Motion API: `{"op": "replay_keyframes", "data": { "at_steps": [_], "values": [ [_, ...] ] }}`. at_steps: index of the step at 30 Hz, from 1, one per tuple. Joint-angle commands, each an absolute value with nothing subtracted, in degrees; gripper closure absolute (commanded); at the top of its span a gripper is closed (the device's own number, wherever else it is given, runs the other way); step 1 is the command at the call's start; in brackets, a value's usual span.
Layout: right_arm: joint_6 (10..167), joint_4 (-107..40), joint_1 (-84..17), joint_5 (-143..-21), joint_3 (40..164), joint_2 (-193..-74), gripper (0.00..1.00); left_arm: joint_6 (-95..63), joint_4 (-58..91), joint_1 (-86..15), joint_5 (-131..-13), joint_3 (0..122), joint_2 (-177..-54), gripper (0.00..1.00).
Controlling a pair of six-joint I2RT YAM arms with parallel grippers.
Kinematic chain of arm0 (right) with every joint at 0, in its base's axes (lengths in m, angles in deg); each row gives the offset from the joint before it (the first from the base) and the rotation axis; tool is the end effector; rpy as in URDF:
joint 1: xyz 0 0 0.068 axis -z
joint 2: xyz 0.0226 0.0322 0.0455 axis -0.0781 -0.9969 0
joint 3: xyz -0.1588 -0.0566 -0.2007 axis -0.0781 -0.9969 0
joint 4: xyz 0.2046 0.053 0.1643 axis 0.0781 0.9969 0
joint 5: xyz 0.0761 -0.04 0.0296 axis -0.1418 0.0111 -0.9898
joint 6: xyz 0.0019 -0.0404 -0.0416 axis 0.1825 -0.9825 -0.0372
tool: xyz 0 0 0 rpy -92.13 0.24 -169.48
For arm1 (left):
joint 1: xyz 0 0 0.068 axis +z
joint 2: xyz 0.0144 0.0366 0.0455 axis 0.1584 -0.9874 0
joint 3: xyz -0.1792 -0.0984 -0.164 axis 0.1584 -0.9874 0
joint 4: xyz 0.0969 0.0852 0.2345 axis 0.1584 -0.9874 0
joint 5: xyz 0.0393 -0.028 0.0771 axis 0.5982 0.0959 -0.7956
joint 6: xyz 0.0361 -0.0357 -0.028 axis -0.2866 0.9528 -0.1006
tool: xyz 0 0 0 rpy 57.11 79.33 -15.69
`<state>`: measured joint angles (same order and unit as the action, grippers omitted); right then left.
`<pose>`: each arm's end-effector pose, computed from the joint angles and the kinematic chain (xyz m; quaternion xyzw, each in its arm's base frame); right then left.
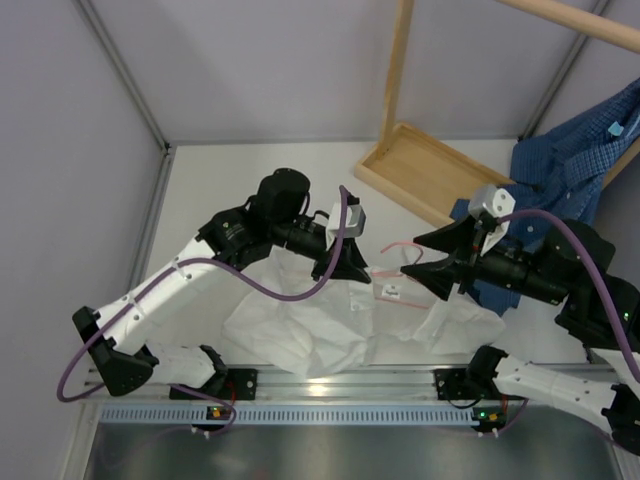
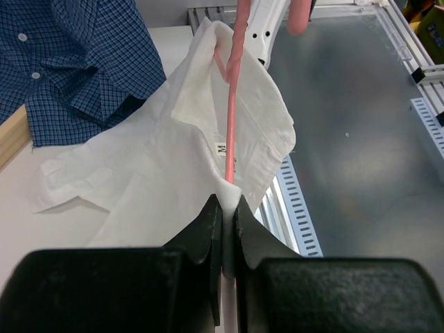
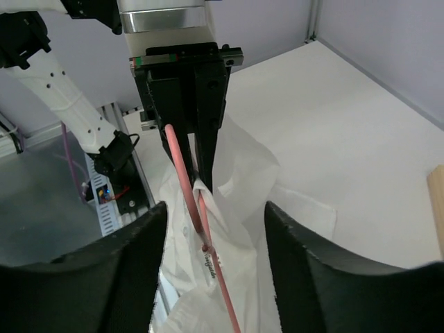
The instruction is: Place the shirt on the hanger
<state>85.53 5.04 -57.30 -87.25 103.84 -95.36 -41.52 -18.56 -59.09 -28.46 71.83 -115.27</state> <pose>0.0668 0.1027 0.4681 -0.3707 0.6347 0.3886 0.5556 0.1582 -0.2393 0.4112 0.5997 0.5188 -0.5019 0.3455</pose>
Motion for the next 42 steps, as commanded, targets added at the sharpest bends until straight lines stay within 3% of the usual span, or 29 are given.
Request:
{"op": "replay_keyframes", "data": {
  "at_steps": [1, 4, 8, 11, 14, 21, 26, 30, 35, 40, 41, 42],
  "values": [
    [84.51, 4.57, -57.48, -84.44, 103.16, -91.39, 0.41, -45.75, -21.44, -59.12, -24.20, 73.27, -113.89, 1.00],
    [83.53, 12.03, -57.48, -82.15, 104.21, -87.34, 0.34, -47.15, -23.82, -59.12, -23.23, 73.80, -113.11, 1.00],
    [83.98, 21.07, -57.48, -83.10, 103.17, -80.58, 0.39, -48.12, -23.91, -59.12, -20.77, 73.88, -111.53, 1.00],
    [83.80, 23.56, -57.48, -85.47, 101.32, -77.77, 0.35, -48.47, -23.91, -59.12, -18.92, 74.32, -110.73, 1.00],
    [82.66, 23.12, -57.48, -95.90, 97.63, -77.66, 0.35, -48.48, -23.82, -59.12, -17.08, 75.03, -110.47, 1.00],
    [78.44, 21.45, -57.48, -107.61, 95.08, -83.02, 0.50, -47.42, -23.91, -59.03, -16.02, 76.52, -110.47, 1.00],
    [78.09, 17.59, -57.48, -106.22, 93.23, -83.82, 0.55, -47.16, -23.91, -59.03, -16.37, 76.43, -110.47, 1.00],
    [78.09, 16.79, -57.48, -105.70, 93.40, -85.31, 0.69, -46.72, -24.00, -58.86, -16.72, 76.96, -110.64, 1.00],
    [78.61, 16.88, -57.48, -99.64, 94.01, -85.84, 0.99, -45.05, -23.65, -57.81, -16.90, 78.37, -111.08, 1.00],
    [79.49, 16.35, -57.48, -93.49, 95.33, -84.79, 1.00, -39.09, -18.31, -55.96, -20.23, 78.63, -110.64, 0.99],
    [79.58, 16.35, -57.57, -92.35, 95.95, -84.61, 1.00, -37.68, -17.07, -55.78, -21.89, 78.37, -110.38, 0.81],
    [79.84, 16.27, -57.48, -89.73, 96.30, -84.52, 1.00, -36.36, -15.84, -55.61, -23.56, 78.19, -109.94, 0.76]
  ]
}}
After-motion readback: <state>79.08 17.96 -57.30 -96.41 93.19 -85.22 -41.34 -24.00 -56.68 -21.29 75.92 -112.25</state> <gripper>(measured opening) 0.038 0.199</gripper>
